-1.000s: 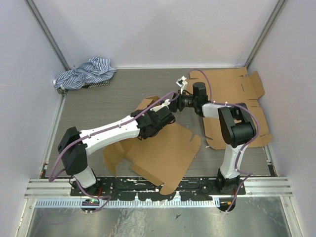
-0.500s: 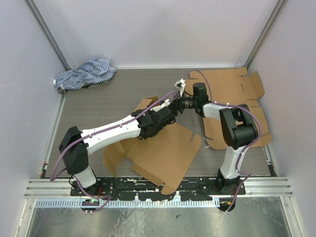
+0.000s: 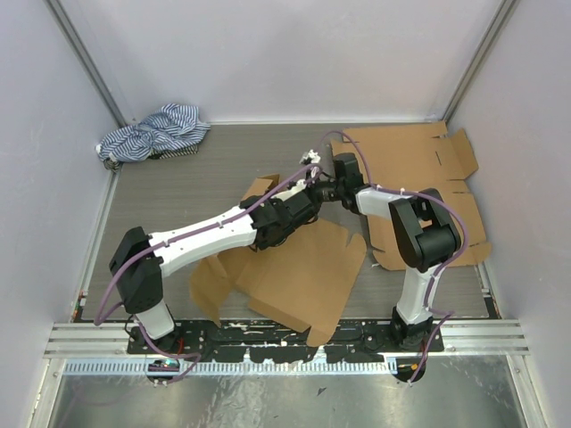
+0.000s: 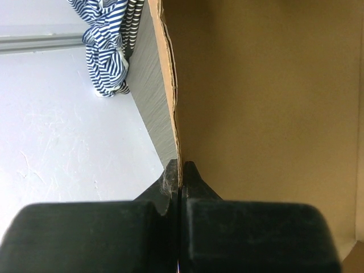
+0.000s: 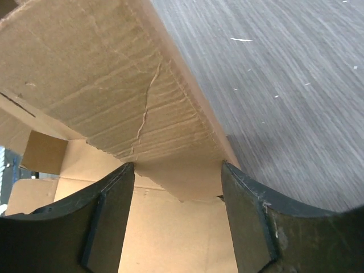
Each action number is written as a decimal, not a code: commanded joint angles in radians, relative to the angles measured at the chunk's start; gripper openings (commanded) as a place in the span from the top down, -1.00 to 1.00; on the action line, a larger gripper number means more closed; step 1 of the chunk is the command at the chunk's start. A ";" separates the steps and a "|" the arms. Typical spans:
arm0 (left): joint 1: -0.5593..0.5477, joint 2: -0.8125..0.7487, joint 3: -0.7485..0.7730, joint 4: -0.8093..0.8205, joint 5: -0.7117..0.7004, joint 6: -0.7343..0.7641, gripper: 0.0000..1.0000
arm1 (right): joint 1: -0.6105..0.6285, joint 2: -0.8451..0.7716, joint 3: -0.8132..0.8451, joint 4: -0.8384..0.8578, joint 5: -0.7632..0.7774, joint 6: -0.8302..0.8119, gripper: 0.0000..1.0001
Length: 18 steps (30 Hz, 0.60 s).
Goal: Fold the paper box
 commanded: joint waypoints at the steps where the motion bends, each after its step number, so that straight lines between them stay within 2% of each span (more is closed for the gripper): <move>1: -0.004 0.018 0.016 -0.006 0.113 -0.016 1.00 | 0.005 -0.047 0.037 0.059 0.073 -0.002 -0.36; 11: -0.018 0.033 0.028 -0.015 0.120 -0.011 1.00 | 0.005 -0.032 0.137 -0.062 0.050 -0.076 -0.39; 18: -0.023 0.042 0.040 -0.020 0.135 -0.009 1.00 | 0.003 0.000 0.234 -0.269 -0.036 -0.230 -0.41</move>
